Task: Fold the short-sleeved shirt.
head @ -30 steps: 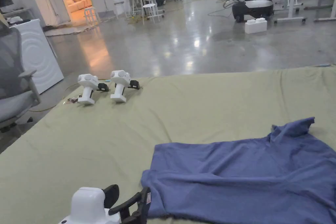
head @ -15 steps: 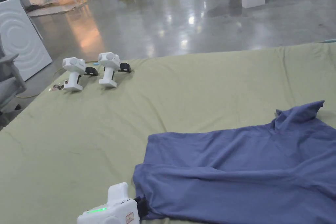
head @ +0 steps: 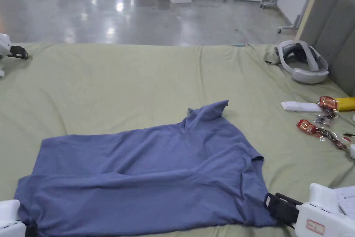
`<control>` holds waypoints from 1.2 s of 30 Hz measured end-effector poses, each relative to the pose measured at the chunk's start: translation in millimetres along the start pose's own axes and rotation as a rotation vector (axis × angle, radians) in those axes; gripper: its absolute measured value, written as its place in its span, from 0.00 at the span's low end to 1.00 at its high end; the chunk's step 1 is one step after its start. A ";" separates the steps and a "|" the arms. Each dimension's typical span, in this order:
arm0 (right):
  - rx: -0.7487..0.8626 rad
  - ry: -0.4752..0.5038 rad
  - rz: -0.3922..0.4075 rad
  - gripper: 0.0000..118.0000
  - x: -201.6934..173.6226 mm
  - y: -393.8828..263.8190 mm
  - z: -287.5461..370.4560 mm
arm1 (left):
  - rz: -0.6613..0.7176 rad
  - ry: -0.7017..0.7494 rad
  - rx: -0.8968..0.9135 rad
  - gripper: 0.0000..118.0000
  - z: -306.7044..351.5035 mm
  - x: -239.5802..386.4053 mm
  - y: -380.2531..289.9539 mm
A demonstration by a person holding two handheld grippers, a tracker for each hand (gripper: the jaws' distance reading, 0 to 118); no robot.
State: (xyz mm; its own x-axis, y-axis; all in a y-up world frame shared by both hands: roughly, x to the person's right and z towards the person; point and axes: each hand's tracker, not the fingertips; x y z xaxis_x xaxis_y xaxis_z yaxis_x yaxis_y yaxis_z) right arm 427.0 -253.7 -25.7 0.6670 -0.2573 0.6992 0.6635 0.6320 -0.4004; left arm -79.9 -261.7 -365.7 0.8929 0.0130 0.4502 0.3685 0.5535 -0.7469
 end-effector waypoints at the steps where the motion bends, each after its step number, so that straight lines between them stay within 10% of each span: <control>1: -0.025 -0.041 0.030 0.63 0.6 2.1 -17.9 | -0.002 0.001 0.000 0.09 0.0 -0.2 -0.1; 6: -0.033 -0.117 0.260 0.54 -19.7 -19.9 -43.5 | 0.019 -0.006 0.019 0.09 10.9 5.9 -4.5; 9: -0.058 -0.183 0.380 0.15 -32.4 -22.4 -40.9 | 0.013 -0.003 0.023 0.09 7.8 -1.1 -2.9; 17: 0.005 -0.171 0.241 0.10 -16.3 3.6 13.7 | 0.080 -0.065 0.101 0.07 77.1 -45.8 4.1; 33: -0.047 -0.170 0.269 0.11 18.6 -96.6 99.4 | 0.124 -0.141 0.095 0.09 142.4 -60.1 -120.0; 36: -0.024 -0.174 0.232 0.42 23.5 -91.3 108.2 | 0.138 -0.100 0.135 0.77 161.9 -61.0 -116.5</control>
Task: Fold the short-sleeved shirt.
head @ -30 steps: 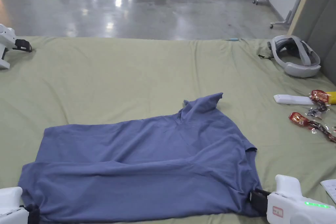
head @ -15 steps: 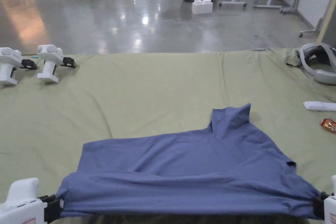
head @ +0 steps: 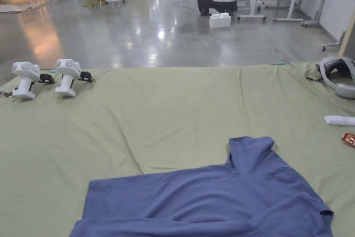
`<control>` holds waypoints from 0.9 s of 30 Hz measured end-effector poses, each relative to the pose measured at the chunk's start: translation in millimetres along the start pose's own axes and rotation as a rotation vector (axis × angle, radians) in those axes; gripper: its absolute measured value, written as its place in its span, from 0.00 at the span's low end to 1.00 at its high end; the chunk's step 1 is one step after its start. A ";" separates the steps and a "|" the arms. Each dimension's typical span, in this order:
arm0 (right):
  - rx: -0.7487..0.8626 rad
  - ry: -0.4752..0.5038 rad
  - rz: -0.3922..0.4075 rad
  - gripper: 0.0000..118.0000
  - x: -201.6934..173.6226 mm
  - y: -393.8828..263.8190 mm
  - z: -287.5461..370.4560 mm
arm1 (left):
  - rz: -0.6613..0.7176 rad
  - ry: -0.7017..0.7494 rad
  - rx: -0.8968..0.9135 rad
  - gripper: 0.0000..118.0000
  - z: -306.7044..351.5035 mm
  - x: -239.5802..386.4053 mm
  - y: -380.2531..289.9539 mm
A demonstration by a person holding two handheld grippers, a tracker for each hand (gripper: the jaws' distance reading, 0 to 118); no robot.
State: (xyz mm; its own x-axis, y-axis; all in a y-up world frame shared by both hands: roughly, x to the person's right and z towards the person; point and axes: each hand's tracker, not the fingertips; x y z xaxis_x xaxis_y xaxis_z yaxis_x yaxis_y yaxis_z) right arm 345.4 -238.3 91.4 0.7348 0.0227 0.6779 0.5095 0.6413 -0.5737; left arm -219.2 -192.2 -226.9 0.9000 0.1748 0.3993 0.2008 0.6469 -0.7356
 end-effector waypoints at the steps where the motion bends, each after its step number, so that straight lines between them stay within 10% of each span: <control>1: 0.020 0.011 -0.015 0.58 3.7 2.3 8.6 | 0.004 -0.014 0.075 0.74 18.2 1.4 1.9; 10: 0.526 0.325 -0.094 0.74 -8.1 27.0 152.8 | -0.185 0.062 0.732 0.74 197.4 99.0 5.4; 18: 0.837 0.298 0.096 0.73 -63.0 40.4 237.9 | -0.364 0.113 0.994 0.71 256.4 158.2 -11.2; 20: 0.833 0.330 0.109 0.52 -67.6 41.5 244.6 | -0.374 0.037 0.945 0.53 261.9 160.2 -5.0; 22: 0.828 0.326 0.125 0.13 -76.9 41.3 249.7 | -0.381 0.017 0.920 0.07 262.6 164.5 -3.6; 27: 0.806 0.342 0.166 0.05 -89.8 36.1 248.8 | -0.339 -0.032 0.911 0.01 259.6 165.2 -5.9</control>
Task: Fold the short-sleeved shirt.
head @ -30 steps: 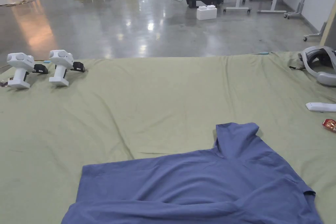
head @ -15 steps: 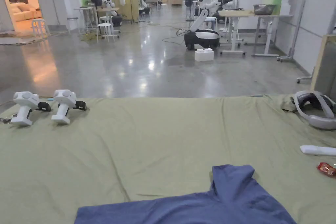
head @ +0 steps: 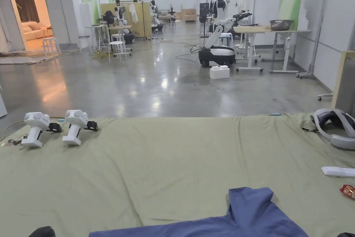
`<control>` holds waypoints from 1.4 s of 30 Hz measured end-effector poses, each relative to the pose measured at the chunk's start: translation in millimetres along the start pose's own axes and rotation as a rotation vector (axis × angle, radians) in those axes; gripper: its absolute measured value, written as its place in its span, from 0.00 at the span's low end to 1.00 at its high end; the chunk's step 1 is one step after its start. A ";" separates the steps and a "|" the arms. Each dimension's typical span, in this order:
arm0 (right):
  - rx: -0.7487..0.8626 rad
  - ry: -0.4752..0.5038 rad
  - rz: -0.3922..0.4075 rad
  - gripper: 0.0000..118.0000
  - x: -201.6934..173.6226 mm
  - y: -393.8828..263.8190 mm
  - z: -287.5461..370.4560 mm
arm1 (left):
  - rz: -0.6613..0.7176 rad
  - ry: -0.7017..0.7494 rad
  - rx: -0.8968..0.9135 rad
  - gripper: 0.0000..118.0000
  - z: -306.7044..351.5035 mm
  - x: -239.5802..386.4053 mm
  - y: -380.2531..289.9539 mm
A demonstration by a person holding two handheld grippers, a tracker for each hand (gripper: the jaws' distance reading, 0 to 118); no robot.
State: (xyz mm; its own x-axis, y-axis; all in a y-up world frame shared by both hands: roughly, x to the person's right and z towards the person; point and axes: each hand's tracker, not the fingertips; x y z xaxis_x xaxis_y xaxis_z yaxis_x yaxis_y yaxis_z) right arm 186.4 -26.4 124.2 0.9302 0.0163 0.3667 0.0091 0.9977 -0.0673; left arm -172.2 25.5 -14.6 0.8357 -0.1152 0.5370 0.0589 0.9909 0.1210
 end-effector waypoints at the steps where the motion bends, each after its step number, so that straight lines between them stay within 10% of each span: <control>1: 0.004 0.001 0.019 0.04 -3.2 -1.2 0.3 | 0.004 -0.003 0.007 0.00 0.8 1.6 -0.5; 12: -0.042 -0.003 0.044 0.02 -6.1 -12.1 -23.3 | 0.077 0.057 -0.176 0.01 -48.2 -21.2 -22.4; 13: -0.059 -0.012 0.041 0.02 -5.4 -15.7 -28.8 | 0.089 0.057 -0.238 0.10 -66.3 -27.2 -29.1; 15: -0.103 0.002 0.018 0.02 -1.9 -24.4 -38.5 | 0.152 0.003 -0.339 0.72 -108.1 -46.6 -54.3; 25: -0.389 -0.003 -0.053 0.02 36.0 -82.2 -81.0 | 0.380 0.008 -0.943 0.67 -379.3 -125.6 -261.5; 30: -0.499 -0.072 -0.079 0.02 60.0 -102.0 -85.5 | 0.394 0.019 -1.088 0.49 -420.3 -133.2 -317.1; 35: -0.557 -0.086 -0.152 0.02 82.4 -113.1 -96.9 | 0.347 0.022 -1.143 0.05 -430.4 -111.1 -325.2; 39: -0.583 0.002 -0.280 0.03 108.7 -95.0 -147.8 | 0.247 0.051 -1.192 0.05 -441.7 -102.6 -328.2; 40: -0.594 0.041 -0.288 0.04 117.9 -89.0 -172.0 | 0.244 0.049 -1.199 0.05 -442.8 -102.1 -326.8; 42: -0.625 0.051 -0.277 0.44 135.4 -85.6 -222.5 | 0.226 0.039 -1.216 0.05 -446.9 -104.6 -327.7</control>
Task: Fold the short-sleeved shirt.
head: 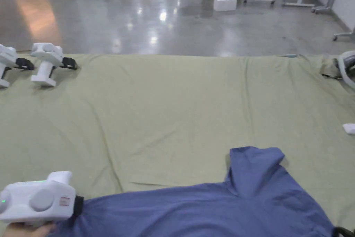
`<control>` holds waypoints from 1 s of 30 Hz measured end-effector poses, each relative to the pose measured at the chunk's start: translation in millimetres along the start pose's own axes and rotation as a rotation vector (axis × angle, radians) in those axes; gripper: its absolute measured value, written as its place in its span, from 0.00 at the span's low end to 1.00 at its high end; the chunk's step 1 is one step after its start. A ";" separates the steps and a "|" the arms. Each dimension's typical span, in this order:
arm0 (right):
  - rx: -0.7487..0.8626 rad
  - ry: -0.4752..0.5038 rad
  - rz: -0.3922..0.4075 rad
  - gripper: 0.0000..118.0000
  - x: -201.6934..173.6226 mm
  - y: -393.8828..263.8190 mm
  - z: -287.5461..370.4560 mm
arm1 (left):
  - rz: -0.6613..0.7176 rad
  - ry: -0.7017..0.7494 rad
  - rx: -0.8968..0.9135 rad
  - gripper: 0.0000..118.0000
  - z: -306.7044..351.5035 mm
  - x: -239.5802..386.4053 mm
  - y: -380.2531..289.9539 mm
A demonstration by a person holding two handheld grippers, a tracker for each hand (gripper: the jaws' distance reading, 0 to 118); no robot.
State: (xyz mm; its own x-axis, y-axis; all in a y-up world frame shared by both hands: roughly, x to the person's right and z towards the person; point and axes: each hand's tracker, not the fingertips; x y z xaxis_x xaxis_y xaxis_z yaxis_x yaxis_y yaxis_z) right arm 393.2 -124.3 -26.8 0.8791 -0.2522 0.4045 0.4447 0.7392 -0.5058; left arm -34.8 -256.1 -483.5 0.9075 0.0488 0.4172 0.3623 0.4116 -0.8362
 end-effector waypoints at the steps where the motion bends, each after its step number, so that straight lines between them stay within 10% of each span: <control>1: -0.066 -0.004 0.016 0.71 8.9 18.5 -27.9 | -0.006 -0.003 -0.009 0.05 -0.8 -1.2 2.4; 2: -0.115 -0.025 0.033 0.93 13.7 34.4 -54.7 | -0.005 -0.006 -0.018 0.05 -1.7 -2.6 4.7; 8: -0.375 -0.163 0.015 0.94 64.4 69.3 -211.1 | 0.002 -0.017 -0.021 0.05 2.6 -1.0 6.4; 13: -0.577 -0.280 0.052 0.63 76.9 36.8 -277.0 | -0.030 -0.011 -0.019 0.05 2.0 -0.1 7.6; 15: -0.460 -0.307 0.140 0.25 55.6 34.7 -262.2 | -0.032 -0.013 -0.023 0.05 0.8 -0.8 8.7; 18: -0.458 -0.223 0.172 0.06 44.7 35.1 -250.0 | -0.046 -0.010 -0.020 0.05 2.4 0.9 8.6; 23: -0.245 -0.151 0.106 0.05 30.1 37.7 -175.2 | 0.189 -0.175 0.169 0.05 67.8 -43.0 -13.3; 30: -0.117 -0.078 0.012 0.05 21.1 -35.9 -1.6 | 0.080 -0.312 0.300 0.05 192.8 -64.1 -142.9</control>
State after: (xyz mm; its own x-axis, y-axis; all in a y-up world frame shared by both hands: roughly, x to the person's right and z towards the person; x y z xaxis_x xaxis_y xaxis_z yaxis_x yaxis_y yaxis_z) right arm 396.0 -157.2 -1.4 0.8707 -0.1912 0.4532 0.4551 0.6627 -0.5947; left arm -185.7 -142.6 -322.1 0.8059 0.3444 0.4815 0.1743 0.6392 -0.7490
